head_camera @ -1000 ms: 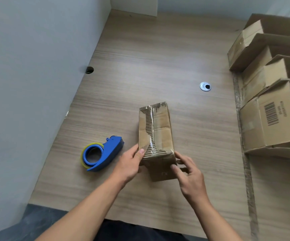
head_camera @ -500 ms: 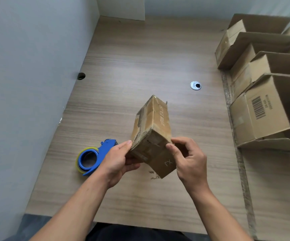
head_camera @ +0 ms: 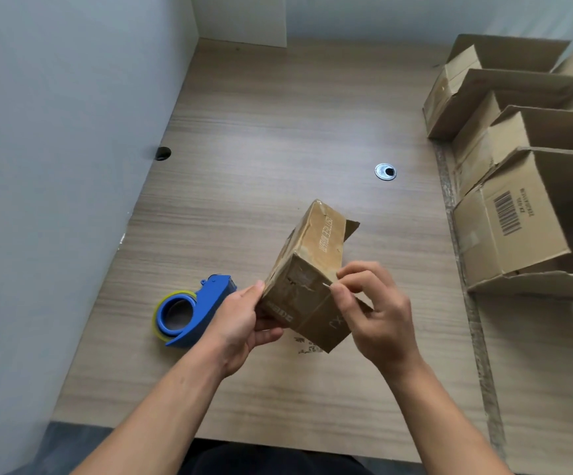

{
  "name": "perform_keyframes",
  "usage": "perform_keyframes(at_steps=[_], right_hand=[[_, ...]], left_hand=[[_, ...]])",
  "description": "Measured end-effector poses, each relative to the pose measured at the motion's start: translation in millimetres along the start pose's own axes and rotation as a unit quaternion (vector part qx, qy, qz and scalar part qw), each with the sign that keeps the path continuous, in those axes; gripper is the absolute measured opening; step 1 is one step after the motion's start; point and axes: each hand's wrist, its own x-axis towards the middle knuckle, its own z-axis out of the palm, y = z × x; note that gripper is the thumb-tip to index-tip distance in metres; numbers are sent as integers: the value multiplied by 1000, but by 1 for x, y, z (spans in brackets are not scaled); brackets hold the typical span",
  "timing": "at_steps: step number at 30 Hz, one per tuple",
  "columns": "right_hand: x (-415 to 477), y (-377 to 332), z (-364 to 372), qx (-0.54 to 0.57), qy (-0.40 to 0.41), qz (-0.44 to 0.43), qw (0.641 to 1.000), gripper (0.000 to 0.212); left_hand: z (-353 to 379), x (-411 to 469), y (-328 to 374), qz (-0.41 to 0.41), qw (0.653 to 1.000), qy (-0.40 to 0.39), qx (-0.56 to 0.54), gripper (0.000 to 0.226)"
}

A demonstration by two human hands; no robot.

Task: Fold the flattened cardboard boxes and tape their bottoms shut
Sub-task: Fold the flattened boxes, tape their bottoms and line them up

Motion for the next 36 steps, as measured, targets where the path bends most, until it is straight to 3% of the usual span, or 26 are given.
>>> perform_keyframes(at_steps=[3, 6, 12, 17, 19, 22, 25, 28, 32, 34, 36], right_hand=[[5, -2, -5, 107, -46, 106, 988, 14], [7, 3, -9, 109, -92, 147, 979, 15], [9, 12, -12, 38, -74, 76, 994, 16], [16, 10, -21, 133, -94, 230, 959, 12], [21, 9, -29, 82, -147, 215, 962, 16], [31, 0, -33, -33, -208, 167, 963, 44], [35, -12, -19, -40, -189, 150, 970, 74], [33, -20, -3, -40, -118, 170, 977, 79], [30, -24, 8, -63, -35, 185, 980, 64], [31, -24, 8, -36, -17, 183, 982, 51], [34, -26, 4, 1, -15, 182, 983, 46]], left_hand=[[0, -2, 1, 1, 1000, 2, 9, 41], [0, -3, 6, 11, 999, 8, 31, 40], [6, -6, 20, 53, 995, 6, 87, 40], [9, -5, 22, 87, 989, 5, 118, 40], [6, -5, 20, 101, 986, 13, 135, 37], [3, -6, 18, 123, 978, 8, 170, 35], [6, -6, 18, 158, 969, 17, 189, 33], [10, -9, 19, 182, 965, 33, 185, 29], [8, -9, 13, 228, 949, 36, 215, 25], [7, -10, 12, 252, 939, 38, 232, 35], [7, -12, 11, 286, 927, 38, 238, 29]])
